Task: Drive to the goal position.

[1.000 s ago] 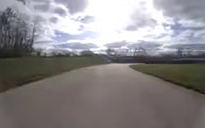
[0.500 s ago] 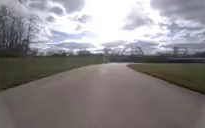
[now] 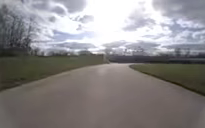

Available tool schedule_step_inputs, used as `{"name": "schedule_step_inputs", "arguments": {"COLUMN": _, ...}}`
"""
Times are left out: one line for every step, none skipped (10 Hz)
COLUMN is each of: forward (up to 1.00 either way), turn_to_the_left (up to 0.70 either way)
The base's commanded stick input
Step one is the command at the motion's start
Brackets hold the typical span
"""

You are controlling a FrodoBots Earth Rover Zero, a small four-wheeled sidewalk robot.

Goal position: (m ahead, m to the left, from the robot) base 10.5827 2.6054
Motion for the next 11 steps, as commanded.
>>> {"name": "schedule_step_inputs", "arguments": {"forward": 1.00, "turn_to_the_left": 0.00}}
{"name": "schedule_step_inputs", "arguments": {"forward": 1.00, "turn_to_the_left": 0.00}}
{"name": "schedule_step_inputs", "arguments": {"forward": 1.00, "turn_to_the_left": 0.00}}
{"name": "schedule_step_inputs", "arguments": {"forward": 1.00, "turn_to_the_left": 0.00}}
{"name": "schedule_step_inputs", "arguments": {"forward": 1.00, "turn_to_the_left": 0.00}}
{"name": "schedule_step_inputs", "arguments": {"forward": 1.00, "turn_to_the_left": 0.00}}
{"name": "schedule_step_inputs", "arguments": {"forward": 1.00, "turn_to_the_left": 0.00}}
{"name": "schedule_step_inputs", "arguments": {"forward": 1.00, "turn_to_the_left": 0.00}}
{"name": "schedule_step_inputs", "arguments": {"forward": 1.00, "turn_to_the_left": 0.00}}
{"name": "schedule_step_inputs", "arguments": {"forward": 1.00, "turn_to_the_left": 0.00}}
{"name": "schedule_step_inputs", "arguments": {"forward": 1.00, "turn_to_the_left": 0.00}}
